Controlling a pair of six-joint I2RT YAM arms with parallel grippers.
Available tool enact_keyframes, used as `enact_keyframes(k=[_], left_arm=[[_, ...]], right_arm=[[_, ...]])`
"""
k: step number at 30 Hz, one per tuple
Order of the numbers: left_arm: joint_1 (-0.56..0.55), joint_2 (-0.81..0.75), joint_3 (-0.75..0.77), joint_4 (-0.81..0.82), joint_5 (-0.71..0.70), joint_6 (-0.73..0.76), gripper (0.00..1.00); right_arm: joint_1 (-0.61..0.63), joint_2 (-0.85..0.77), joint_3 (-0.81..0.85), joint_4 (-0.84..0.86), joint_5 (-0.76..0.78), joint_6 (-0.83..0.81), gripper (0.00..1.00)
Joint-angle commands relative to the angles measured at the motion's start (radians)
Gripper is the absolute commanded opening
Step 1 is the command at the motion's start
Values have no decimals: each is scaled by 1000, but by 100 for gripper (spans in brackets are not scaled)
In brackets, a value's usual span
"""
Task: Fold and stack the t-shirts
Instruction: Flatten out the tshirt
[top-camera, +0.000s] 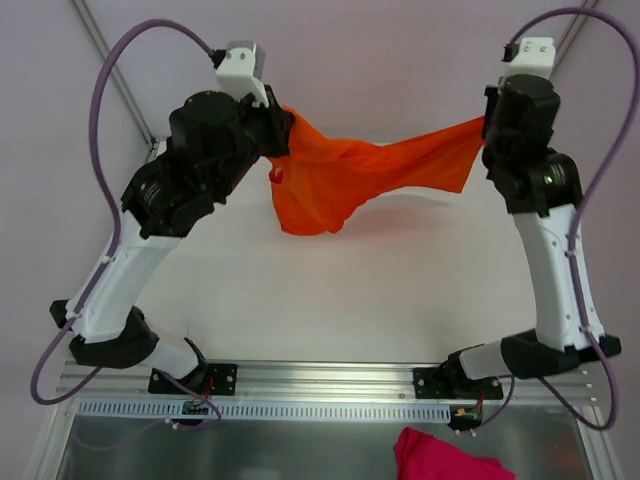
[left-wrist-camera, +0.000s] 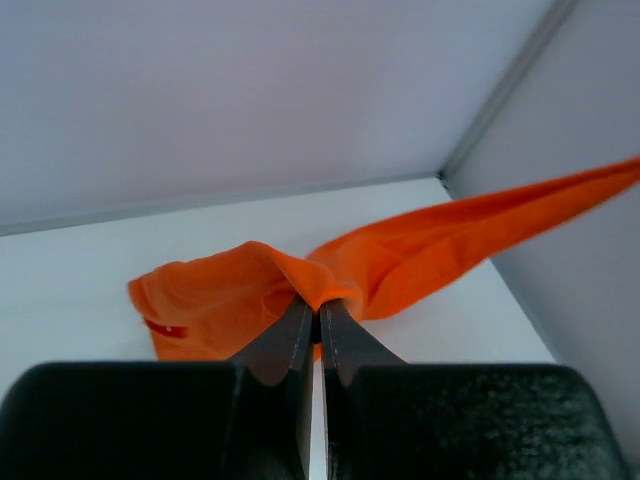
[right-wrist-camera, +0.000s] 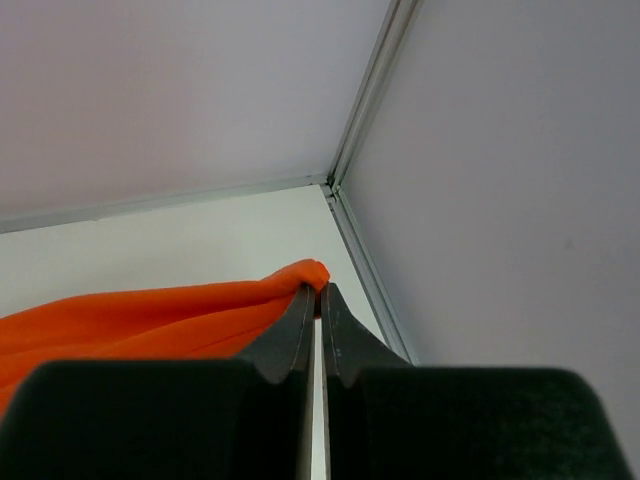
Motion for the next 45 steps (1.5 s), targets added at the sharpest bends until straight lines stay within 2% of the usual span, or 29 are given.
enact_keyframes(k=[1, 3, 5, 8, 11, 15, 19, 23, 27, 29, 30, 31, 32, 34, 36, 41, 45], left_arm=[[-161, -141, -75, 44, 27, 9, 0], [-229, -193, -76, 5, 64, -6, 0], [-303, -229, -69, -37, 182, -50, 0], [-426, -269, -99, -23, 233, -57, 0], [-505, -336, -171, 41, 202, -28, 0], [-513, -408, -213, 93, 207, 5, 0], [-513, -399, -170, 87, 217, 29, 0], [-513, -352, -153, 80, 126, 58, 0], [-504, -246, -121, 32, -167, 124, 0], [-455, -174, -122, 17, -177, 123, 0], [-409, -154, -124, 11, -137, 95, 0], [-289, -138, -132, 10, -5, 19, 0], [-231, -116, -147, 20, 54, -10, 0], [-107, -64, -179, 58, 159, -60, 0], [-59, -11, -135, 47, 175, -66, 0], [93, 173, 34, 9, 214, -103, 0], [177, 332, 202, -54, 225, -123, 0]], right_arm=[[20, -197, -40, -2, -4, -37, 1], [24, -283, -62, -42, 2, -48, 1], [29, -372, -77, -85, 8, -50, 1], [29, -438, -74, -162, 39, -28, 1], [29, -525, -126, -164, 73, -12, 1], [28, -639, -244, -115, 116, 22, 1], [29, -641, -269, -113, 176, 21, 1], [29, -615, -258, -147, 133, 79, 1], [31, -573, -281, -180, 65, 160, 1], [28, -555, -357, -150, 24, 191, 1], [29, -555, -404, -119, 10, 199, 1], [28, -555, -453, -84, -1, 202, 1], [29, -543, -544, -50, -17, 203, 1], [29, -512, -611, 36, -31, 208, 1], [28, -432, -663, 114, -59, 208, 1], [-11, -153, -594, 224, -114, 208, 1], [-43, -18, -415, 247, -131, 184, 1]])
